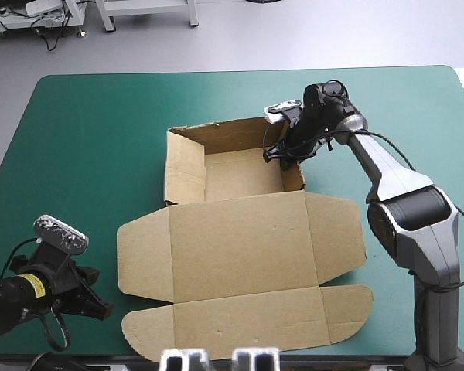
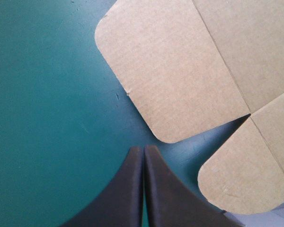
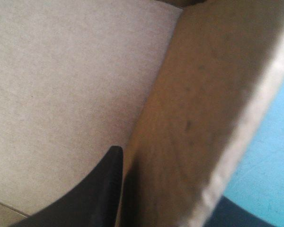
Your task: Fold the box
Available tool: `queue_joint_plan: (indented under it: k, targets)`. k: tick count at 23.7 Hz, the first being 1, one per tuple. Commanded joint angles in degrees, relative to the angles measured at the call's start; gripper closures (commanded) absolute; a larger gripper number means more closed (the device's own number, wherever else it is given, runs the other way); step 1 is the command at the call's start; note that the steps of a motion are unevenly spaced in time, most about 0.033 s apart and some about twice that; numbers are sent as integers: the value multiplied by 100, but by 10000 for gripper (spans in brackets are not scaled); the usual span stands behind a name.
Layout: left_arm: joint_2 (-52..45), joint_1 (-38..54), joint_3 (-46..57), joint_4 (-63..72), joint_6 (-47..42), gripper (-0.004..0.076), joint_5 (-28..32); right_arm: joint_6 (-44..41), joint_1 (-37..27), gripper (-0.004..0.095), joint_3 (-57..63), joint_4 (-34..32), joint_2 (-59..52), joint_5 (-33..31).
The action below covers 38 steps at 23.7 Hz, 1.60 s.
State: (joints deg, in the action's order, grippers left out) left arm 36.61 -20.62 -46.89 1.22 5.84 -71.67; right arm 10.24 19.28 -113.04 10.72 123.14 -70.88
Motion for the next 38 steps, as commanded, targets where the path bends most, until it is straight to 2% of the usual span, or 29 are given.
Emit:
queue_joint_plan:
  k: [1,4,7,12,14,16,18,22,24,26,27,28,29,30,32,35,38]
  targets:
    - [12,-34,-127,7,-70,732,-73,249,-19,931,-228,-371,-268,36]
    - [12,-34,-127,7,-70,732,-73,249,-205,933,-507,-868,-268,-16]
    - [12,-34,-127,7,-56,732,-81,249,-691,933,-936,-913,-268,-48]
    - [12,-34,-127,7,-50,732,-192,217,-1970,932,-1611,-1245,-268,-71]
    - [12,-34,-127,-64,-34,732,-222,202,-2816,932,-1786,-1363,-268,-94]
    - [12,-34,-127,-221,-48,732,-82,202,-3613,932,-1786,-1236,-214,-106]
    - [12,-34,-127,-213,-78,732,122,223,-4137,932,-1766,-1015,-111,-106]
    - [12,-34,-127,-180,-170,732,186,452,-4712,932,-1766,-230,193,-106]
    - [12,-34,-127,-180,-274,732,210,524,-4744,925,-1766,-94,286,-65]
    - [12,-34,-127,-122,-286,732,221,893,-4744,821,-1766,168,296,39]
    - [12,-34,-127,-78,-286,732,236,1188,-4744,673,-1785,285,284,64]
    - [12,-34,-127,-78,-286,732,236,1201,-4744,568,-1824,298,283,90]
    - [12,-34,-127,-78,-295,732,236,1152,-4744,344,-1917,287,283,106]
    - [12,-34,-127,-78,-295,732,236,878,-4744,198,-2035,235,283,189]
    - [12,-34,-127,-78,-295,732,236,763,-4744,149,-2227,200,248,195]
    - [12,-34,-127,-78,-295,732,226,632,-4744,185,-2627,287,113,274]
    - [12,-34,-127,-78,-295,732,226,656,-4744,246,-3170,804,-68,332]
